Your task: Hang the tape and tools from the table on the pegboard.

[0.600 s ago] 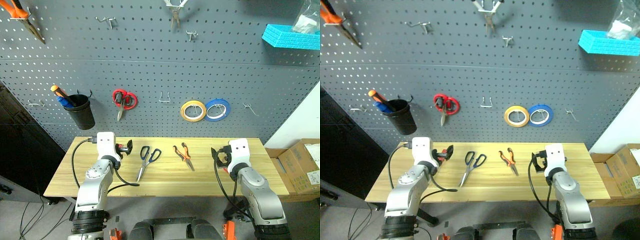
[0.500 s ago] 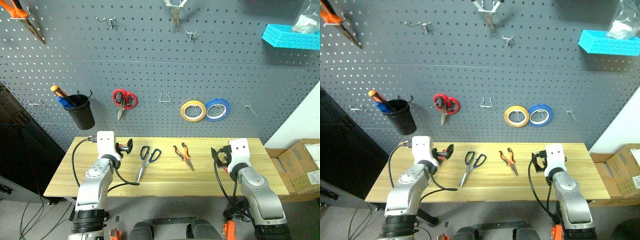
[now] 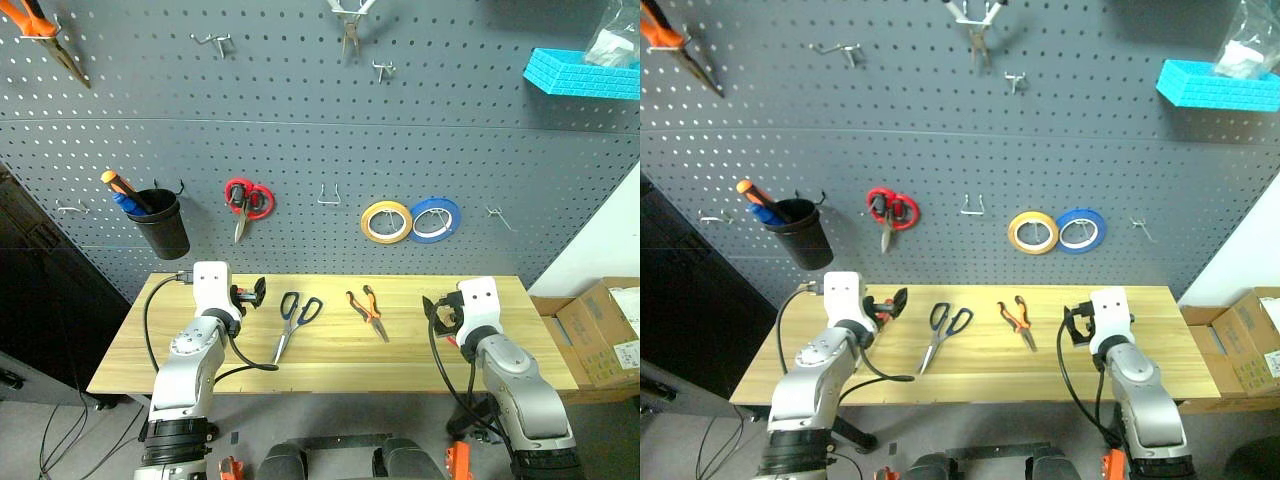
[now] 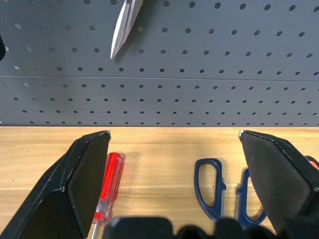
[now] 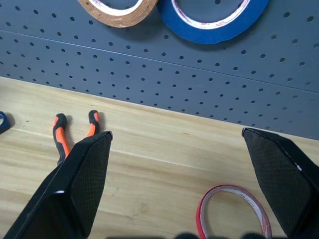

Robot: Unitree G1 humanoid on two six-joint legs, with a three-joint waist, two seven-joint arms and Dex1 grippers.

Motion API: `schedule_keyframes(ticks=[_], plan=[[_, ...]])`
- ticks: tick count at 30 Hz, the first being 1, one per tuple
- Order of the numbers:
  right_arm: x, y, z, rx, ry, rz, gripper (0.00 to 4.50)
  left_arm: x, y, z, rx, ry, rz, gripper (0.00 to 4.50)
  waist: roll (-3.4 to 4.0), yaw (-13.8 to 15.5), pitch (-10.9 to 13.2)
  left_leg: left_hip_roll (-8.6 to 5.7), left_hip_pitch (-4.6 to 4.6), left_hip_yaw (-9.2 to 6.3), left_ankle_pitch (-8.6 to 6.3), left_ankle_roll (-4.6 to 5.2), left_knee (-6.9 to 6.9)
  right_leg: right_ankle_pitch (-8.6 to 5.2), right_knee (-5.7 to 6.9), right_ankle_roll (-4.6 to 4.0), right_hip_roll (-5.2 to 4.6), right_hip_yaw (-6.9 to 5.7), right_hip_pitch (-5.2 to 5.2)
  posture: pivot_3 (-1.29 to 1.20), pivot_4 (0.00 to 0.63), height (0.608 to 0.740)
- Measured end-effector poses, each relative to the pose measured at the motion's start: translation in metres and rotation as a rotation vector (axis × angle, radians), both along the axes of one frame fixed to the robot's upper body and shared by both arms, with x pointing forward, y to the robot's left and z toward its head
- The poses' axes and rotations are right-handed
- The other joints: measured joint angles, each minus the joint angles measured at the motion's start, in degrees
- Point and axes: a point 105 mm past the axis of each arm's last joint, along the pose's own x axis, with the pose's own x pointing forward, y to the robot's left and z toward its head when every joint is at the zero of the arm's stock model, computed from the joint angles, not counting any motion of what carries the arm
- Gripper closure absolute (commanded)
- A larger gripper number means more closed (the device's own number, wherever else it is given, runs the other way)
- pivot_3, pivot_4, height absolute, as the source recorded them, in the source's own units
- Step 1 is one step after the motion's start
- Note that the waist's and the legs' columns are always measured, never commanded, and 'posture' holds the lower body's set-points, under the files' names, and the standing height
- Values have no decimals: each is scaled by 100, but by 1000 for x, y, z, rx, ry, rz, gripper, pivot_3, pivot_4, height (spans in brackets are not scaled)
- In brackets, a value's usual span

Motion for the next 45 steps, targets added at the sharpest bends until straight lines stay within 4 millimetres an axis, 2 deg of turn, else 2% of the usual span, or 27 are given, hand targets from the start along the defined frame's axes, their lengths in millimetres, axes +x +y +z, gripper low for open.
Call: schedule_keyframes(ticks=[6,10,14,18,19,21,24,27,34,40,42,45], plan=[[-2,-3,-1,-14,8,3,0,0,-4,0,-6,3,-32,51,1,4,17,0,1,0,0,0,1,0,0,0,0,0,0,14,85,740],[-4,-4,2,-31,26,24,0,6,-28,11,-29,-5,-153,51,0,21,109,0,1,-2,0,-1,4,0,2,0,-2,0,0,8,112,740],[-7,-7,-3,-50,93,83,0,15,-66,28,-106,-5,-330,51,4,22,233,-1,-5,-3,0,0,11,0,1,0,-3,1,0,8,149,740],[-1,-16,-6,-87,164,182,0,11,-123,39,-209,44,-587,51,1,8,397,-3,-10,-3,3,5,17,0,2,0,-2,2,2,3,184,740],[3,-22,-10,-99,200,205,0,6,-147,41,-240,74,-696,51,-5,9,453,-4,-13,-3,5,8,17,0,2,0,-2,2,1,-2,200,740],[8,-28,-15,-97,233,228,0,-6,-174,40,-251,114,-835,51,-9,7,520,-3,-17,-3,1,14,14,-11,3,7,2,4,0,-7,220,740],[18,-40,-25,-85,289,241,0,-26,-208,30,-233,193,-1033,51,-3,-22,657,-3,-20,0,-9,32,8,-20,5,12,5,15,-4,-17,249,740],[25,-53,-32,-75,335,236,0,-38,-228,20,-237,254,-1122,51,0,-23,785,-4,-23,0,-18,47,8,-28,9,14,5,16,-6,-23,270,740],[32,-71,-40,-80,393,241,0,-41,-242,17,-244,279,-1150,51,6,-19,1016,-9,-36,0,-24,56,11,-23,12,40,2,18,-13,-32,306,740],[38,-75,-44,-67,442,257,0,-40,-248,5,-200,300,-1127,51,2,-27,1136,-9,-38,-1,-24,57,14,-21,16,49,2,18,-15,-22,318,740],[36,-76,-49,-54,462,258,373,-40,-247,3,-193,307,-1119,0,3,-23,1156,-9,-38,-3,-25,57,13,-21,16,51,2,17,-15,-21,319,740],[36,-76,-50,-41,471,269,1285,-39,-247,2,-189,307,-1116,0,-2,-27,1169,-10,-42,-3,-25,56,13,-21,15,55,1,18,-17,-21,320,740]])
